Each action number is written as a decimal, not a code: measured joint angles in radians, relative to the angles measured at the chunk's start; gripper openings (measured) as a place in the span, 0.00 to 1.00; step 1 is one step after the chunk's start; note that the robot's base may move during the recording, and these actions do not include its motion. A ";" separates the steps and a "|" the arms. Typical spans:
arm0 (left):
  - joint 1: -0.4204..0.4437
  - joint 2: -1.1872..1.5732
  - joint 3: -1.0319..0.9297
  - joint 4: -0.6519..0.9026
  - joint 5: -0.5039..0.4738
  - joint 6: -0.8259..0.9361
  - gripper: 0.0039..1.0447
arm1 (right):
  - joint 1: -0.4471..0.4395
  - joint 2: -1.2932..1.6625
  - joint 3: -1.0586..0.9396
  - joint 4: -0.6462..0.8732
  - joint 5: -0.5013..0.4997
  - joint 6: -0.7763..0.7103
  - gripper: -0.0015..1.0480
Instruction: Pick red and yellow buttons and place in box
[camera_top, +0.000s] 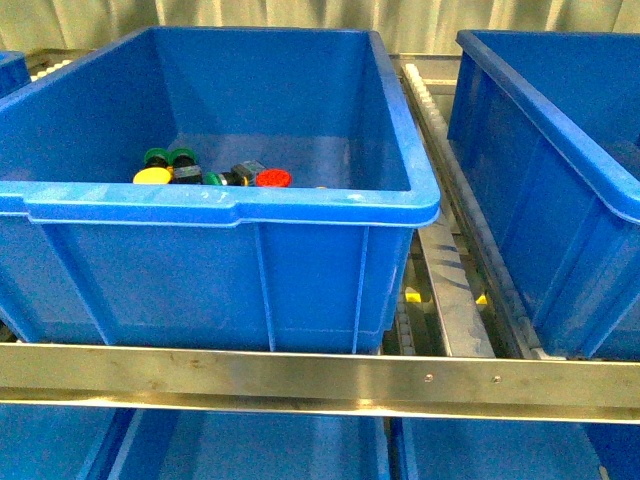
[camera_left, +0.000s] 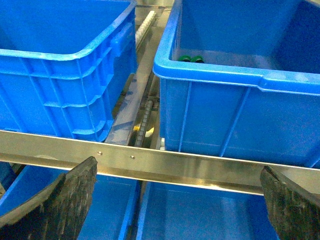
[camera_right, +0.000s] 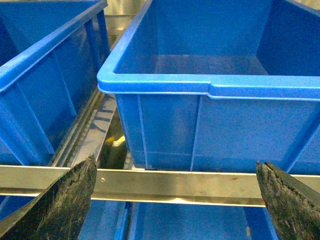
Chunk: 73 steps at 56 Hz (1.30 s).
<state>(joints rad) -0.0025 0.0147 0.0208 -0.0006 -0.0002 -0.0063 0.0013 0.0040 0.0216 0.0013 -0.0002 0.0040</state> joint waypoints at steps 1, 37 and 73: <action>0.000 0.000 0.000 0.000 0.000 0.000 0.92 | 0.000 0.000 0.000 0.000 0.000 0.000 0.93; 0.000 0.000 0.000 0.000 0.000 0.000 0.92 | 0.000 0.000 0.000 0.000 0.000 0.000 0.93; 0.000 0.000 0.000 0.000 0.000 0.000 0.92 | 0.000 0.000 0.000 0.000 0.000 0.000 0.93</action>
<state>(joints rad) -0.0025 0.0147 0.0208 -0.0002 0.0002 -0.0063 0.0013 0.0040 0.0216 0.0013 0.0002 0.0040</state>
